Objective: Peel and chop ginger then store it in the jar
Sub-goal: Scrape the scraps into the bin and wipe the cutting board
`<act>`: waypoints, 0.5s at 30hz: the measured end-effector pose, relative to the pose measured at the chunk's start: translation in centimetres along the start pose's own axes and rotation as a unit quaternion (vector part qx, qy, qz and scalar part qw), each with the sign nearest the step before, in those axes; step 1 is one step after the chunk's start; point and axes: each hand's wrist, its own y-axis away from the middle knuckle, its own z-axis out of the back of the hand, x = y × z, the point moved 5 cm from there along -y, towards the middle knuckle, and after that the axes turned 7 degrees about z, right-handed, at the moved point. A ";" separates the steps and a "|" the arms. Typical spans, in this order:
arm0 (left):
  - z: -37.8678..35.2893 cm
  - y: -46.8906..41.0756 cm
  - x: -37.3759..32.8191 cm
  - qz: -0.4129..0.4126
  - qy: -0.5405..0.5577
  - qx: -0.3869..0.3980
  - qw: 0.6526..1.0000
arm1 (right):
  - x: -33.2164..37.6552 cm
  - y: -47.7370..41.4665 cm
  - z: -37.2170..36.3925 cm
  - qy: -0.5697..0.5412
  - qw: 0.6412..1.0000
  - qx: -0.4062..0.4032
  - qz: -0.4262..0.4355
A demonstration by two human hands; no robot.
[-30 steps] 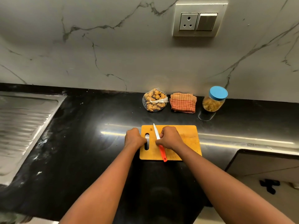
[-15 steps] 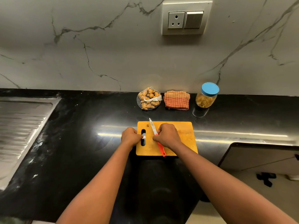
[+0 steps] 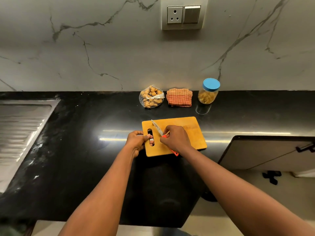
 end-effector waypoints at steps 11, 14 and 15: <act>-3.4 7.2 4.4 -0.040 0.013 0.036 0.998 | -1.2 10.5 2.5 0.011 0.998 -0.065 -0.009; -5.7 9.7 6.4 -0.042 0.008 0.050 0.998 | -2.7 14.4 4.0 0.030 0.995 -0.094 -0.018; -6.7 10.5 7.1 -0.043 0.004 0.053 0.998 | -3.4 15.6 4.6 0.034 0.994 -0.101 -0.022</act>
